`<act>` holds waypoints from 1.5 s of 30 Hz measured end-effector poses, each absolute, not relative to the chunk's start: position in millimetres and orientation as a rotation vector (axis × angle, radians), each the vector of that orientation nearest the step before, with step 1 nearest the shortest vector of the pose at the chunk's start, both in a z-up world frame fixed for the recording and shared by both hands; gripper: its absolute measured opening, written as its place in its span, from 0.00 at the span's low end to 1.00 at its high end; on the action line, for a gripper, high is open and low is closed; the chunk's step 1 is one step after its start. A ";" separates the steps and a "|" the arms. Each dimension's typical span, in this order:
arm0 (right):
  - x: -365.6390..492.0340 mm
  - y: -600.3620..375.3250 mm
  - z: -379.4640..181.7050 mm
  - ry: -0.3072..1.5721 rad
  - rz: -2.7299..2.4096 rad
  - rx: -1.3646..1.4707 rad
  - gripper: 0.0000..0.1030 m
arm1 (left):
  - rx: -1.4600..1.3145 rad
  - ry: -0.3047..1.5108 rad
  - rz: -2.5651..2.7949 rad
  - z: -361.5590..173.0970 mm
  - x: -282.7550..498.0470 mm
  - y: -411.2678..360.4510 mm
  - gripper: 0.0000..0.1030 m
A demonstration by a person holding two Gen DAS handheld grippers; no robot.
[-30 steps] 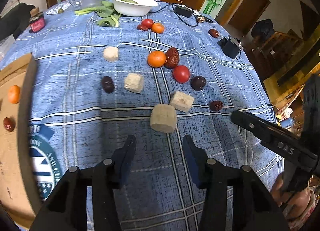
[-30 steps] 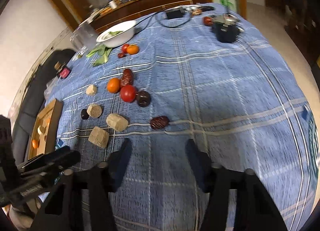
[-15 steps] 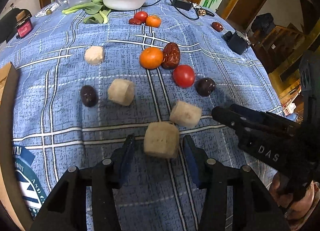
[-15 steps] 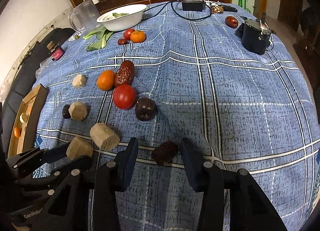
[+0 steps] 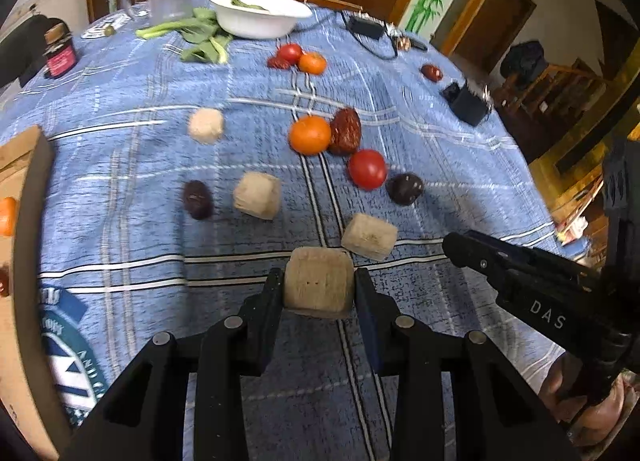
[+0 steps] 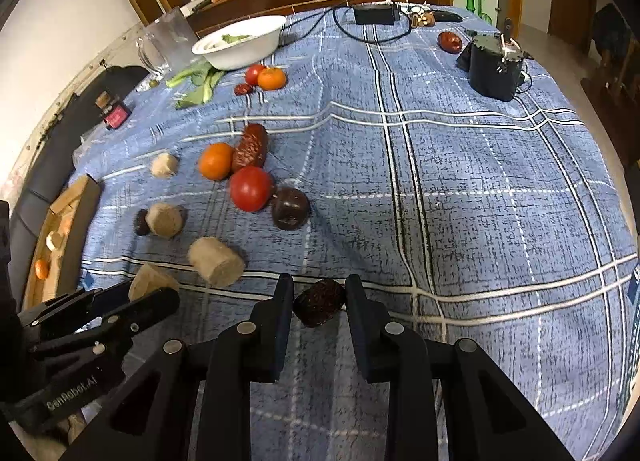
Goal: Organize fruits
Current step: 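Carry the cube and dark date into the tray and open both grippers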
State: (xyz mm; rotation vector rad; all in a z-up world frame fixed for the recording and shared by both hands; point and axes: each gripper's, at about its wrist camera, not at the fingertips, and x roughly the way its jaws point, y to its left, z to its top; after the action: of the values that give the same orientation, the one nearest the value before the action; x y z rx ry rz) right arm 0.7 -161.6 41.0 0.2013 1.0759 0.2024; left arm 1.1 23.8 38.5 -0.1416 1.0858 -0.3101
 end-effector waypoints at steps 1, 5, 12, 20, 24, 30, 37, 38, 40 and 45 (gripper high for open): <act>-0.8 -159.0 45.6 1.069 0.211 0.205 0.27 | -0.157 1.080 -0.309 42.4 -1.0 29.9 0.33; -4.7 -135.9 65.2 1.044 0.269 0.209 0.27 | -0.211 1.056 -0.278 60.0 -9.5 65.4 0.33; -7.8 -48.6 95.6 1.012 0.435 0.168 0.28 | -0.289 1.023 -0.114 79.4 -29.7 170.7 0.33; -16.7 83.2 107.2 1.015 0.635 0.065 0.28 | -0.329 1.045 0.092 69.3 -54.3 296.4 0.33; -20.2 143.3 98.9 1.047 0.715 0.028 0.28 | -0.320 1.078 0.114 60.3 -49.8 333.2 0.33; -21.8 199.1 69.8 1.095 0.722 -0.054 0.28 | -0.329 1.123 0.074 43.9 -35.2 350.8 0.33; -17.7 211.2 41.8 1.137 0.660 -0.100 0.28 | -0.345 1.145 0.054 35.1 -33.5 352.8 0.33; -16.8 210.8 40.4 1.141 0.657 -0.101 0.29 | -0.339 1.142 0.060 36.6 -34.1 353.3 0.33; -14.6 213.0 36.8 1.148 0.655 -0.102 0.29 | -0.348 1.129 0.056 41.8 -35.9 354.9 0.33; -11.1 210.1 35.7 1.162 0.660 -0.062 0.40 | -0.397 1.082 0.072 58.7 -44.6 363.9 0.45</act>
State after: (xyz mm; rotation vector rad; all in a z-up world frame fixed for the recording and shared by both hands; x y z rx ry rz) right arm -11.1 210.1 35.7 -0.0624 1.1616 0.6599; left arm -44.6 363.9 58.7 -0.3974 1.0819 0.0720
